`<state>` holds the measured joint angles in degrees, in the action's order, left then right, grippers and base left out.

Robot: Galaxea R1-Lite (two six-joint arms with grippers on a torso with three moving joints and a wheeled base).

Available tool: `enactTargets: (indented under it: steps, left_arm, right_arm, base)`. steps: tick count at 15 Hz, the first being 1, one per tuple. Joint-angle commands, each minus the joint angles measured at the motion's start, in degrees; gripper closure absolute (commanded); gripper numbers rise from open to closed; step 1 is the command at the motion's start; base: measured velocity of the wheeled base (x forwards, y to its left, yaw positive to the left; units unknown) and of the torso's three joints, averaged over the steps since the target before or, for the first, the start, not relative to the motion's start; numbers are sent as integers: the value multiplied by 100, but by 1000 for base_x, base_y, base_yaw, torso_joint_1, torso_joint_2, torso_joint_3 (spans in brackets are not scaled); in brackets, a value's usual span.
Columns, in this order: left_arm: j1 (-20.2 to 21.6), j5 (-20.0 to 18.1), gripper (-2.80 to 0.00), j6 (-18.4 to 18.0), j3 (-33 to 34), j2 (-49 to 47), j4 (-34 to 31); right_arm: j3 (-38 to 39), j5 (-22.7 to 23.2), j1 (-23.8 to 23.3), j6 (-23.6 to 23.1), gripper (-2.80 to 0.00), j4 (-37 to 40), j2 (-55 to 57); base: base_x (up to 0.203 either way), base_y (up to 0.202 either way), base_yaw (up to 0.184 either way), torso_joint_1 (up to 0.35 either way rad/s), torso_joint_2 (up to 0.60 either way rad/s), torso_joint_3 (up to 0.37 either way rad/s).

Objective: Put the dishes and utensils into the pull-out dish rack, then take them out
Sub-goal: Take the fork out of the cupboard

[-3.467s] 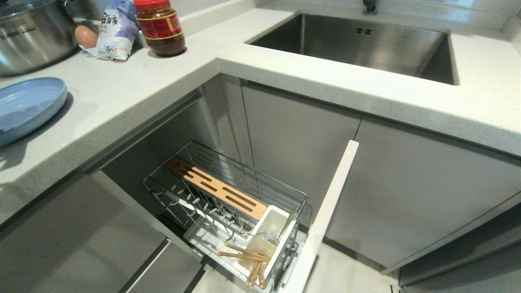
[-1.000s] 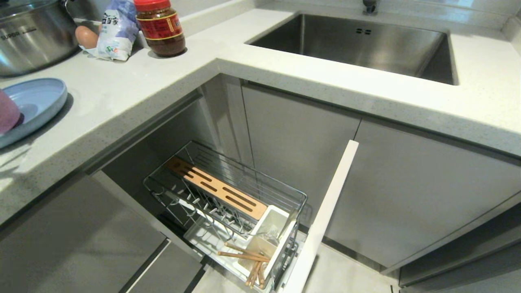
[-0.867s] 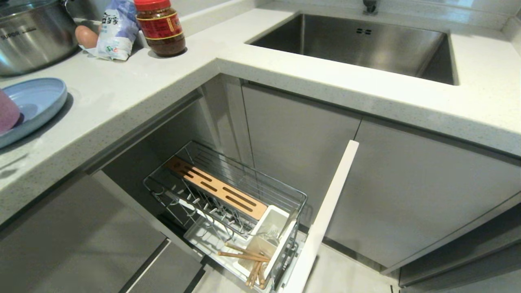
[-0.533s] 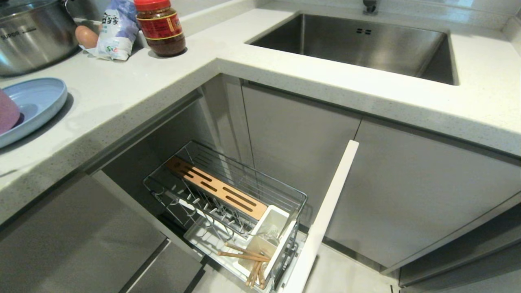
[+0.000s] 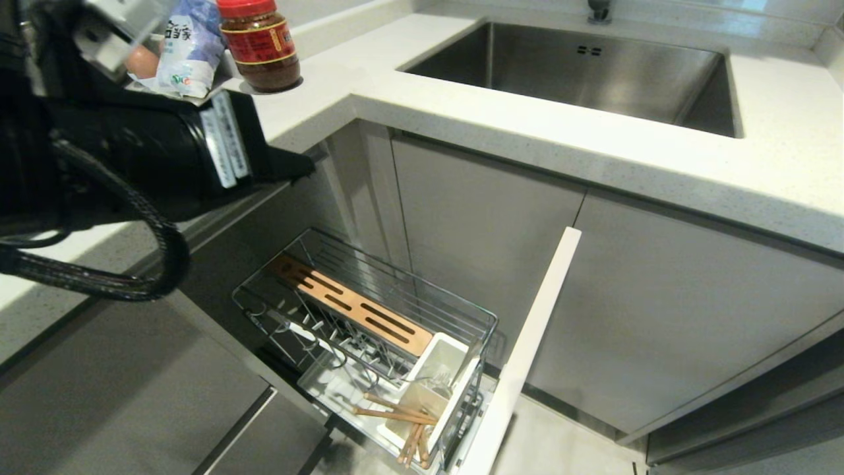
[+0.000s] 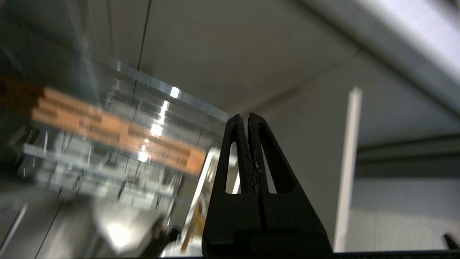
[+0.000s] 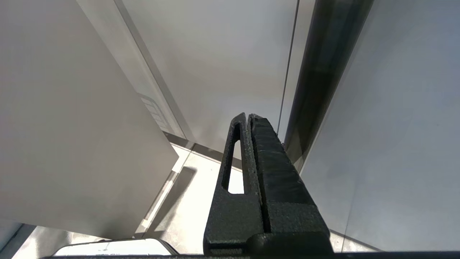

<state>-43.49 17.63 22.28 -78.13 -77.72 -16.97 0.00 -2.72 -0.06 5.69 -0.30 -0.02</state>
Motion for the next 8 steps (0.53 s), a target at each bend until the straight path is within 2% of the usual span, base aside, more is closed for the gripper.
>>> enactTargets:
  steps: [1,2,4,8]
  left_arm:
    - [-198,105,0,310,-358,-804,-1005]
    - [-306,154,0,587,-592,-1023,-1424]
    - [-482,287,0,1235,-888,-1402,-1846]
    - [-559,518,0,2547,-754,-1848,-1971]
  right_arm:
    - [0,-1,-3,2,0,-5,-24]
    - [0,-1,6,2,0,-5,-24]
    - [0,-1,-3,2,0,-5,-24]
    - [0,-1,-1,2,0,-5,-24]
  base:
    - [0,0,0,0,0,0]
    - [0,0,0,0,0,0]
    - [0,0,0,0,0,0]
    - [0,0,0,0,0,0]
